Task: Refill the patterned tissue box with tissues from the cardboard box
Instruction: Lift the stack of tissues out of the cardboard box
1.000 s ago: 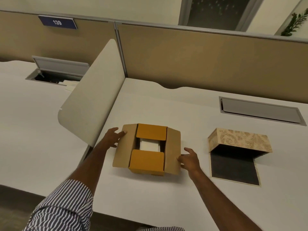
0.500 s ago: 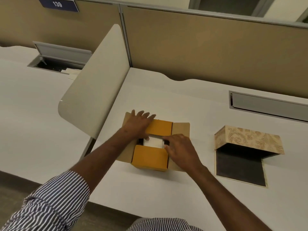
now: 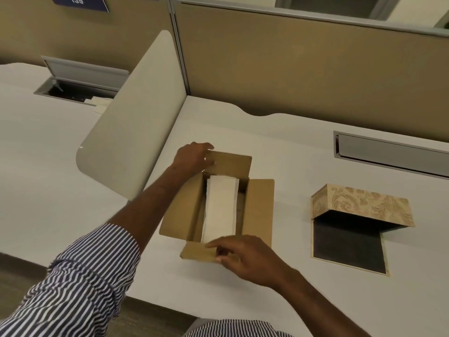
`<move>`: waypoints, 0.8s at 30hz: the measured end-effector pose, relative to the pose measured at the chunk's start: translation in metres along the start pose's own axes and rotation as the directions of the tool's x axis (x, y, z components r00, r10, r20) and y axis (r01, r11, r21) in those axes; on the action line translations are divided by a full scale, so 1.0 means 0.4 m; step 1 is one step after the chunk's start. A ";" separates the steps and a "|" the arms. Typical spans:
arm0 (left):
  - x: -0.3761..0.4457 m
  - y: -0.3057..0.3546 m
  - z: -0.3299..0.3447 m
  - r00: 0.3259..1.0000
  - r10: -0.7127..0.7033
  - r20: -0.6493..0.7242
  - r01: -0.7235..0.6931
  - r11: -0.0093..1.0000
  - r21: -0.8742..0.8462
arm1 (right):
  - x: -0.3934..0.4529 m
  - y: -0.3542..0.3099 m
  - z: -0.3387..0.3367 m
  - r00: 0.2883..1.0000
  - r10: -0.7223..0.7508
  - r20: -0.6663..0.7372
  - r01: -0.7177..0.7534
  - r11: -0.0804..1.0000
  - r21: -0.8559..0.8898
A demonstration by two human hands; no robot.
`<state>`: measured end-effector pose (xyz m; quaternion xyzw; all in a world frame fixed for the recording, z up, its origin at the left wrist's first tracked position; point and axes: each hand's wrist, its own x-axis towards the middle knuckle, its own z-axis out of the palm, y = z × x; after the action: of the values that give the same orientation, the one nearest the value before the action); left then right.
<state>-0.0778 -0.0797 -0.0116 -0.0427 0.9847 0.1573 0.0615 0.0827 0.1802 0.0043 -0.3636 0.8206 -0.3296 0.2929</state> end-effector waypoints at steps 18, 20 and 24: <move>-0.293 0.105 0.066 0.939 -0.337 -0.068 0.260 0.825 -0.501 | 0.103 0.094 -0.017 0.874 0.111 -0.473 0.057 0.944 0.326; -0.314 0.100 0.095 0.909 -0.385 0.160 0.410 0.757 -0.509 | 0.165 0.115 -0.048 0.798 0.131 -0.588 0.015 0.971 0.238; -0.316 0.123 0.145 0.881 -0.391 0.268 0.473 0.697 -0.539 | 0.262 0.155 -0.058 0.804 0.099 -0.586 -0.114 0.993 0.011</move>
<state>0.0485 -0.0066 -0.0343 -0.2793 0.8418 0.4384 0.1456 -0.0181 0.1372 -0.0536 -0.2015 0.8940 -0.3984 0.0394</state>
